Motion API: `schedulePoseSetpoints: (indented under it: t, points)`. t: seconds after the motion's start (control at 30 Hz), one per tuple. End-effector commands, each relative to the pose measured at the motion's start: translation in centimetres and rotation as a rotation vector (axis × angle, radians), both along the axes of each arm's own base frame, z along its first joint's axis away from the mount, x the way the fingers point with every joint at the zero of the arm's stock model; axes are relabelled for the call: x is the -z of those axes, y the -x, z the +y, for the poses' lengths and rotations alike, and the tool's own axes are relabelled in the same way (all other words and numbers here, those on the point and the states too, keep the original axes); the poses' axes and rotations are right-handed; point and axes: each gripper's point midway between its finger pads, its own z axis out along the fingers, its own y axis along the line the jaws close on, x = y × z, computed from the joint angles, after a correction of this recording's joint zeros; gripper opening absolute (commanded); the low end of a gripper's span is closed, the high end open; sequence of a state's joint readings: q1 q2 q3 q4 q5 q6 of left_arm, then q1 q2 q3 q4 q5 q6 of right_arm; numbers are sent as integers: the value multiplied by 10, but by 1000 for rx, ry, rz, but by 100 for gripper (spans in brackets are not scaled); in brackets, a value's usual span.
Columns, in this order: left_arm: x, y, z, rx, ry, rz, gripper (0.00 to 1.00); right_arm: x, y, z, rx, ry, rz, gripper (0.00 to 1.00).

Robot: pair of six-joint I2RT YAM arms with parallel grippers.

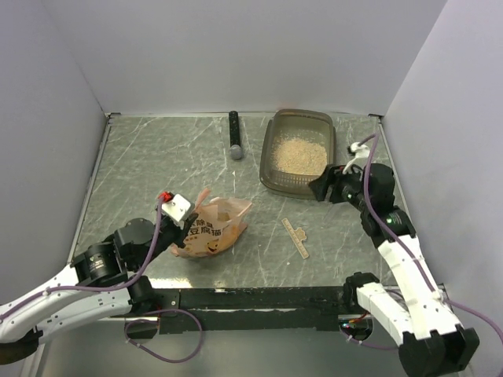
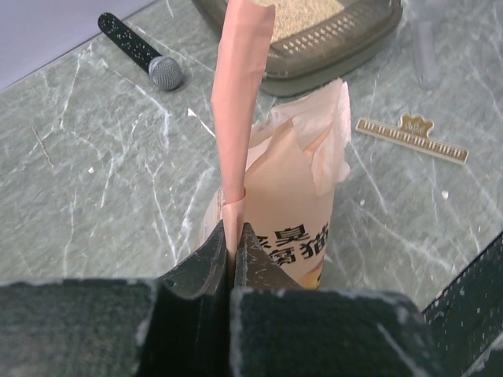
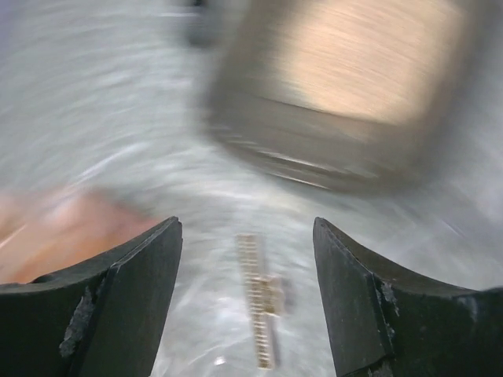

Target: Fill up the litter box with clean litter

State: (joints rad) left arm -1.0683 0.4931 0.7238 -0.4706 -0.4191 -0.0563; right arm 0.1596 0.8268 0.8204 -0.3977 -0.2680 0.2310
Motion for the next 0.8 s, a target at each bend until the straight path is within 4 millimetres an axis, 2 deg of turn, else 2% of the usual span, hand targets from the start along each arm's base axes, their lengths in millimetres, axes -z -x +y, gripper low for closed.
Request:
schedulePoseSetpoints:
  t: [0.0,0.07,0.17,0.33,0.53,0.57,0.77]
  points:
    - [-70,2,4,17,128,-109,1,-52,37,79,-518,-36,-281,75]
    - [-81,5,7,22,139,-121,1,-58,56,106,-684,-47,-348,76]
    - [-92,6,16,22,112,-164,1,-58,67,124,-831,-13,-440,79]
    - [-106,11,23,39,119,-202,1,-58,78,139,-999,4,-529,86]
    - [-104,11,22,46,94,-200,1,-42,74,156,-1175,34,-574,89]
    - [-102,11,22,47,87,-198,1,-34,69,159,-1188,35,-564,89]
    - [-97,9,20,41,83,-188,1,-25,54,180,-1262,7,-600,88]
